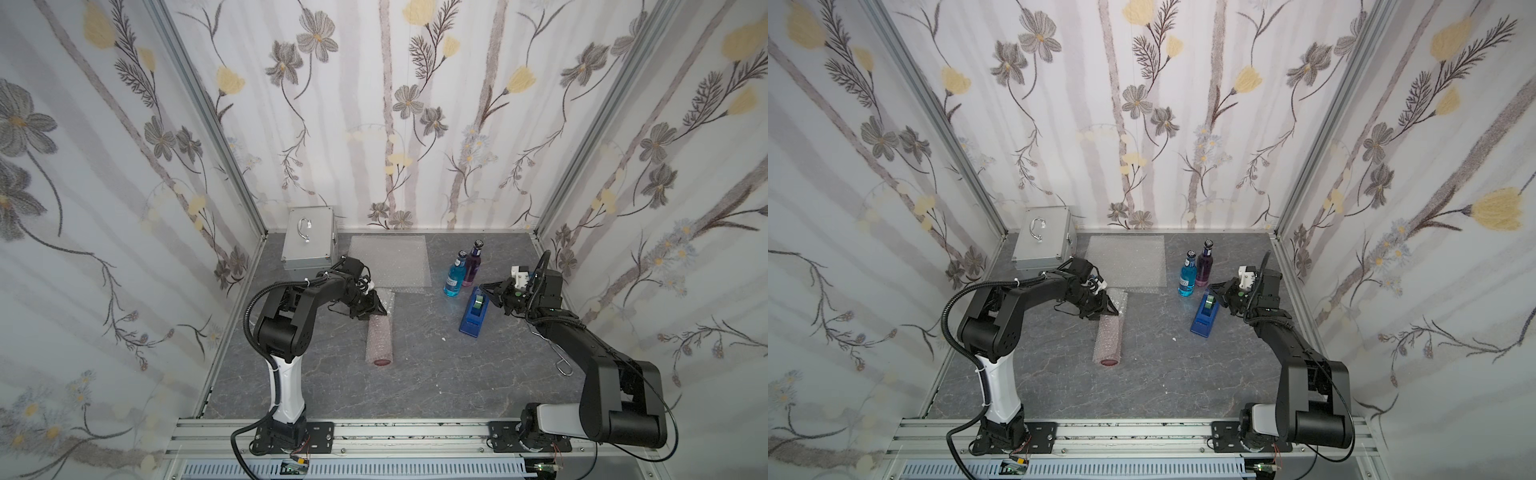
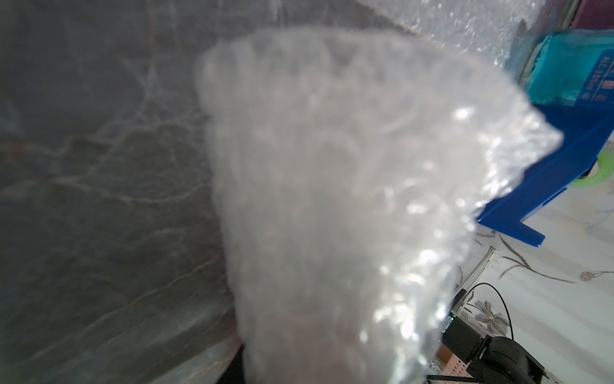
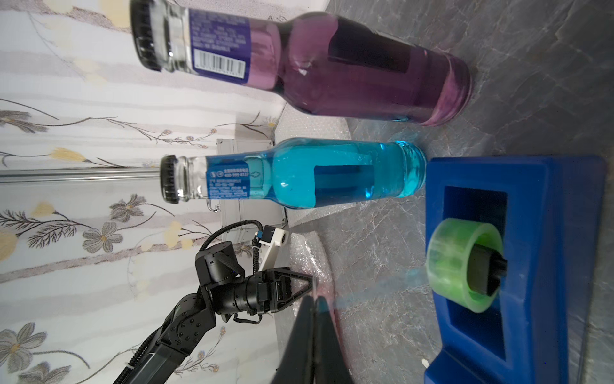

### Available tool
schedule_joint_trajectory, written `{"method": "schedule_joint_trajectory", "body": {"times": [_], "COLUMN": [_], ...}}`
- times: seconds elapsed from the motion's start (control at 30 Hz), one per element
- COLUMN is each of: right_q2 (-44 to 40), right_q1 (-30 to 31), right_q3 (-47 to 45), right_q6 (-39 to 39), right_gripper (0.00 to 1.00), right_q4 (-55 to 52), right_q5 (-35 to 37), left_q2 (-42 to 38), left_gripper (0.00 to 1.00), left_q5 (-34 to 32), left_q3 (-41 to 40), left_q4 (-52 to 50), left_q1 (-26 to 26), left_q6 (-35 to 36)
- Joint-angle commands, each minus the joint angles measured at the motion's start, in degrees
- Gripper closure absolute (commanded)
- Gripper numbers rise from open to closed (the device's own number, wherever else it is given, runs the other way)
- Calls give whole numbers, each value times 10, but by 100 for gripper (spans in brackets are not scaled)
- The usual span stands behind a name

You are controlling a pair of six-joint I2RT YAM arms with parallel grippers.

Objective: Wrap wine bottles in bubble wrap
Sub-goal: Tear off the tape using the Tape Cutter.

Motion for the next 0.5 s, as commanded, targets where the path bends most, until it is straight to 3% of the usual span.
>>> {"method": "schedule_joint_trajectory", "body": {"times": [0.0,0.47], "right_q2": [7,-8], "right_q1": [0,0], "right_q3": [7,45], "right_q6": [6,26], "right_gripper": [100,100], "right_q4": [24,22], "right_q5": [-13,-24], "left_q2": [0,0], "left_gripper": [71,72], "left_q5": [-25,-25], "left_q3": [-2,-2], "left_q4": [-24,-25], "left_q1": [-2,-2], "left_q6": [2,0]}}
